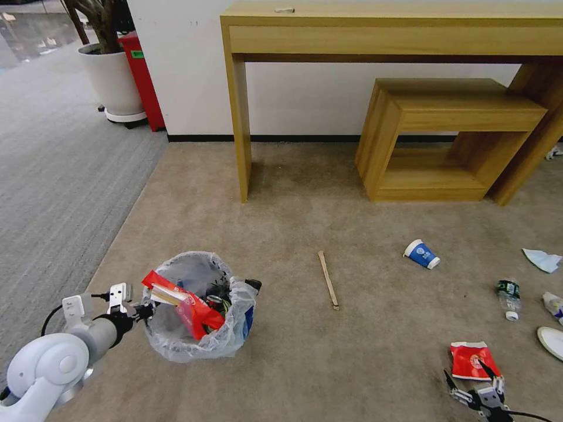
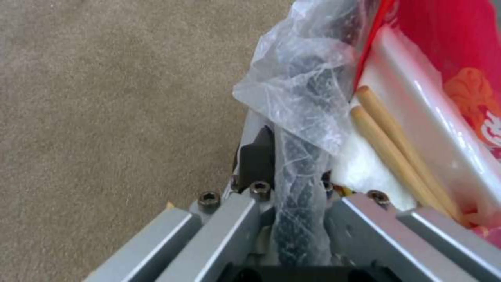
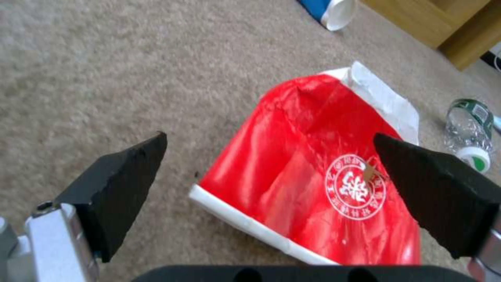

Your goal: Pick up the trash bin and place the garbage on the floor into it.

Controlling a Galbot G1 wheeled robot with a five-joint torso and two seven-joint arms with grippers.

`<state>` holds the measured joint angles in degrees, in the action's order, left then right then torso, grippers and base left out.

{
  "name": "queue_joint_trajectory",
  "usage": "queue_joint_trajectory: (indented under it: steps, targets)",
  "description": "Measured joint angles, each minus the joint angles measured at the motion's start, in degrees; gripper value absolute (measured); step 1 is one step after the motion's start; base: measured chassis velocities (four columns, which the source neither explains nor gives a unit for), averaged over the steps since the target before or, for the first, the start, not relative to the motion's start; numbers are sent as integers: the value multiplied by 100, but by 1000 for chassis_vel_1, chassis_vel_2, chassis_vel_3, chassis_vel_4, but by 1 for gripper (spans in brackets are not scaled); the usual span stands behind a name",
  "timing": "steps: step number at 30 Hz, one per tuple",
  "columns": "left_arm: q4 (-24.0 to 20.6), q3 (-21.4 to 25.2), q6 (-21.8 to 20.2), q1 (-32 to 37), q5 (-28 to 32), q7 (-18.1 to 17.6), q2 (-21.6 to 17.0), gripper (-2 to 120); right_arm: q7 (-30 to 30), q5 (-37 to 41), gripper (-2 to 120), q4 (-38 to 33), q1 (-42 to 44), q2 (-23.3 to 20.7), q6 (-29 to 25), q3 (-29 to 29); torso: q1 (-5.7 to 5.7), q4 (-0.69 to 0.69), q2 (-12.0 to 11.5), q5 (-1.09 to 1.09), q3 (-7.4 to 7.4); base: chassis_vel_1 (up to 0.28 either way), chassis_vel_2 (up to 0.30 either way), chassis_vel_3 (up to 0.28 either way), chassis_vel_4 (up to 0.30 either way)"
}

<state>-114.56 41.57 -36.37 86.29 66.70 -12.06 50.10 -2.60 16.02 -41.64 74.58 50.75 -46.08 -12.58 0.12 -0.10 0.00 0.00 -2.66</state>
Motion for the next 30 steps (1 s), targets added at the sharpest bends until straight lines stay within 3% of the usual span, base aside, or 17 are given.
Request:
queue_joint_trajectory:
  steps: [30]
  targets:
    - [-21,8,19,3,9,29,26,0,-24,-702,100,527,-367,100,-13,-93,0,0,-1,0,0,0,0,0,0]
